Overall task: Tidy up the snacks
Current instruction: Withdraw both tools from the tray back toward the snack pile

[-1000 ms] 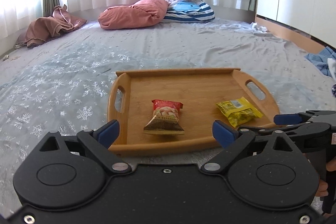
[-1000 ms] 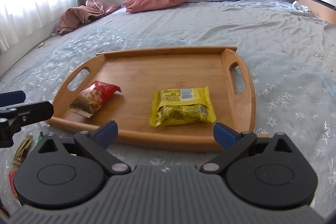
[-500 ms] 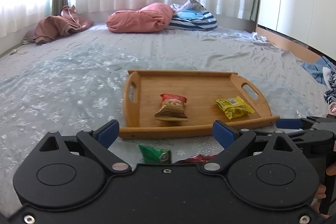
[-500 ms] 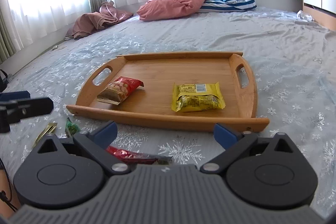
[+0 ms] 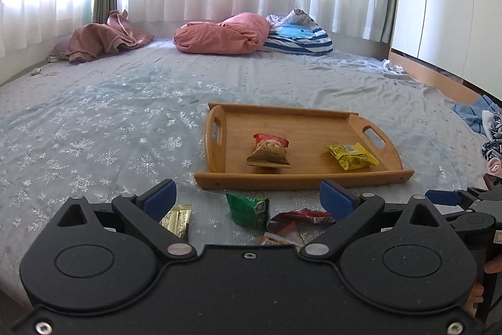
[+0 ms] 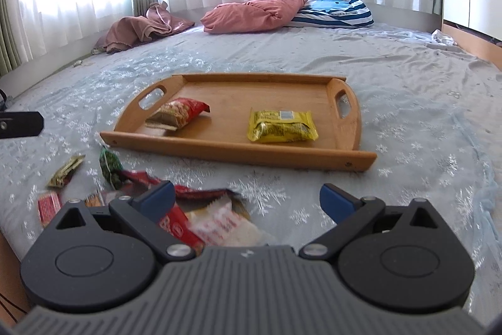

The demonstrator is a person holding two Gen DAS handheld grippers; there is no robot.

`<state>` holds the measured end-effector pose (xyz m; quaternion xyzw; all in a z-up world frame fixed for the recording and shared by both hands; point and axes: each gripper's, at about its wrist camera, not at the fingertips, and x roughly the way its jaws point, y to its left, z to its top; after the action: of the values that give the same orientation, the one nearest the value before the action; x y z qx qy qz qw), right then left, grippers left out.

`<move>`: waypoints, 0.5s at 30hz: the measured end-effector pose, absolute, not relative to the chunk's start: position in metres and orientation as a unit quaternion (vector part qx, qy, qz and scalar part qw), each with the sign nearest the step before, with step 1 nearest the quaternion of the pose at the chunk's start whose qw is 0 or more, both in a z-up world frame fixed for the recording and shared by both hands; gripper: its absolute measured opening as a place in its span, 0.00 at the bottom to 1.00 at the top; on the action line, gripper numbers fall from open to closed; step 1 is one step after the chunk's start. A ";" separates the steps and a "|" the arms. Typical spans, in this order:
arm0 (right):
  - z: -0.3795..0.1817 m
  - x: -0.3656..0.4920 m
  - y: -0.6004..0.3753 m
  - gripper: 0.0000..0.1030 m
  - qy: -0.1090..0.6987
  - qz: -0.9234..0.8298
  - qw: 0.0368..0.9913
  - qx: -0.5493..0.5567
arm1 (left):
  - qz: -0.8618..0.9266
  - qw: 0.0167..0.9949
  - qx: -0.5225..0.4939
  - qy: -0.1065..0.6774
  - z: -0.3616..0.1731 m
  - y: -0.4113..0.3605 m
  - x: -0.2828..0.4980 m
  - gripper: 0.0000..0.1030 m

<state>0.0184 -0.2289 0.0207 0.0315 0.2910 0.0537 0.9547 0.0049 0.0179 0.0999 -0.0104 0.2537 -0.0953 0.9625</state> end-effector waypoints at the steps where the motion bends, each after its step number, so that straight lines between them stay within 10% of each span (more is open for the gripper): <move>1: 0.019 0.017 -0.228 1.00 0.292 0.052 0.955 0.030 | -0.093 0.964 -0.012 0.249 0.098 0.018 0.002 0.97; 15: -0.007 0.004 -0.215 1.00 0.309 0.048 0.950 0.009 | -0.047 0.960 -0.010 0.275 0.048 0.033 -0.002 0.98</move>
<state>0.0037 -0.2153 -0.0068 0.0087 0.3092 0.0481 0.9497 -0.0018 0.0328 0.0482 -0.0096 0.2755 -0.0473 0.9601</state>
